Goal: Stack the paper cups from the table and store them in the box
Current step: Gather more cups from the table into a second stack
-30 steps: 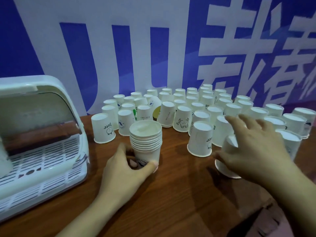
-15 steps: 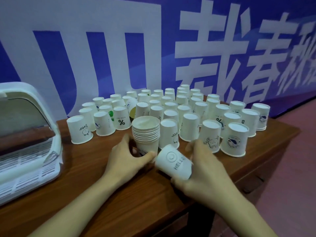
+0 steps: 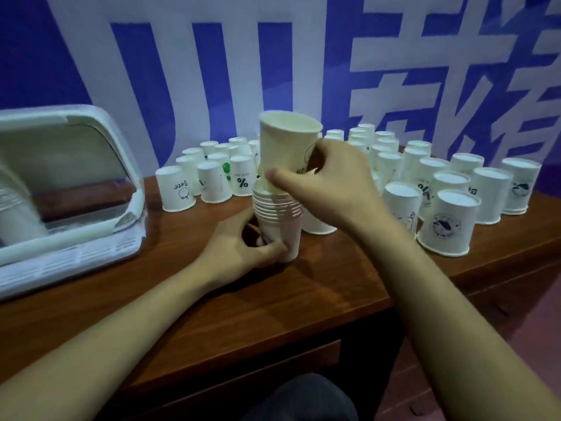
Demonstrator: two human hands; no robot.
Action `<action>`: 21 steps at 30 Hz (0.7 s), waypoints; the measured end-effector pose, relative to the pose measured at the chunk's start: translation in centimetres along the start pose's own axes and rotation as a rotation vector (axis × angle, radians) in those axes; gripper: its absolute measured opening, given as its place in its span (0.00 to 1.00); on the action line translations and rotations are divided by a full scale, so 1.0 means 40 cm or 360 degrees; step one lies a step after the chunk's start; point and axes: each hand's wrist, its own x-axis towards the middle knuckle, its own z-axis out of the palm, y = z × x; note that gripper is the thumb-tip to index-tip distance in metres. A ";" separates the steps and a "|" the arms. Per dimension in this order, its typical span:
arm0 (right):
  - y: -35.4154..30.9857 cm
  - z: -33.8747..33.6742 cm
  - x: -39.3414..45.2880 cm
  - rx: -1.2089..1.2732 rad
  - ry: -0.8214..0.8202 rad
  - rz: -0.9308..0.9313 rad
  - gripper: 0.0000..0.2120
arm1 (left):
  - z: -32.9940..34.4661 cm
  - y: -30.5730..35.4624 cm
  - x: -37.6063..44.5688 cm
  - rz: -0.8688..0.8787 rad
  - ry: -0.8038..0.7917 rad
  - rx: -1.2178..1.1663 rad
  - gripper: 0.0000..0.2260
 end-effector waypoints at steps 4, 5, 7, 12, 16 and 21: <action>0.043 0.014 0.005 -0.0189 -0.0200 0.0023 0.30 | 0.003 -0.012 -0.002 -0.0022 0.0041 -0.0018 0.21; 0.051 0.007 0.000 -0.0165 -0.0260 0.0057 0.39 | 0.004 -0.016 -0.001 -0.0029 0.0041 -0.0029 0.21; 0.062 -0.006 -0.015 0.0065 -0.0269 0.0112 0.52 | 0.005 -0.017 0.000 -0.0017 0.0033 -0.0027 0.22; 0.063 0.007 -0.012 0.0192 -0.0214 0.0004 0.45 | 0.009 -0.011 0.002 0.0025 0.0074 -0.0050 0.22; 0.065 0.050 -0.005 0.0141 -0.0220 -0.0081 0.21 | 0.008 -0.017 0.009 0.0004 0.0051 -0.0102 0.28; 0.125 0.086 0.023 -0.0269 -0.0255 -0.0189 0.36 | 0.009 -0.021 0.018 0.0000 0.0089 -0.0099 0.28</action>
